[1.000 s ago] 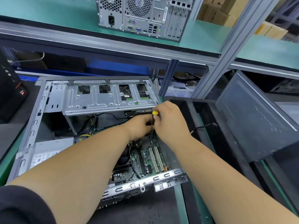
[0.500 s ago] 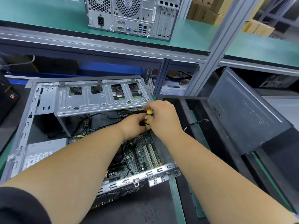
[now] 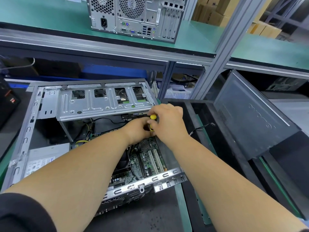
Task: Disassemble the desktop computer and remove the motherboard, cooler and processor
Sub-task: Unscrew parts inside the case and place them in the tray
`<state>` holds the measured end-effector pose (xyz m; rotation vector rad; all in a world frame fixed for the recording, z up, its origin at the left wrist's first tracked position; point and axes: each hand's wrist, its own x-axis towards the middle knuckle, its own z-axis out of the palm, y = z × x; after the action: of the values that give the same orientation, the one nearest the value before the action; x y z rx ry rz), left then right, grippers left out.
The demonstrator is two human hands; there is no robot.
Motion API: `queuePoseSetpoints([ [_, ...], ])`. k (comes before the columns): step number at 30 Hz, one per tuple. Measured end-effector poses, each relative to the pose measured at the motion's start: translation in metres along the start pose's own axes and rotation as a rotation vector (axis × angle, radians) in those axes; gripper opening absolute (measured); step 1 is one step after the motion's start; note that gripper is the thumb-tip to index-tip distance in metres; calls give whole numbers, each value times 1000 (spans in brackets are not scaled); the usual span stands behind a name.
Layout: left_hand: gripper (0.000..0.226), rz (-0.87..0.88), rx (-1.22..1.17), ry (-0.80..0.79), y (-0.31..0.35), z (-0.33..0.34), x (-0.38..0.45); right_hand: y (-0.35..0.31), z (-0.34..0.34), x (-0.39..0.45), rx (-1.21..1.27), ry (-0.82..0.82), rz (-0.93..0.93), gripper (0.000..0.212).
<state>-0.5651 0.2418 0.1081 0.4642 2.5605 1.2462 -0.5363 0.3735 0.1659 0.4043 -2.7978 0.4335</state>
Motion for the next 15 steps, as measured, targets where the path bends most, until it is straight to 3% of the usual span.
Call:
queuePoseSetpoints([
  [5,7,-15,-36,-16,0,0,-1,-1,0,-2,-9,-21,-26,30],
  [9,29,-24,87,-9,1,-1,1,-1,-1,-3,-66,33,-24,31],
  [15,24,-50,98,-9,-1,-2,3,-2,-1,-2,-41,15,-12,27],
])
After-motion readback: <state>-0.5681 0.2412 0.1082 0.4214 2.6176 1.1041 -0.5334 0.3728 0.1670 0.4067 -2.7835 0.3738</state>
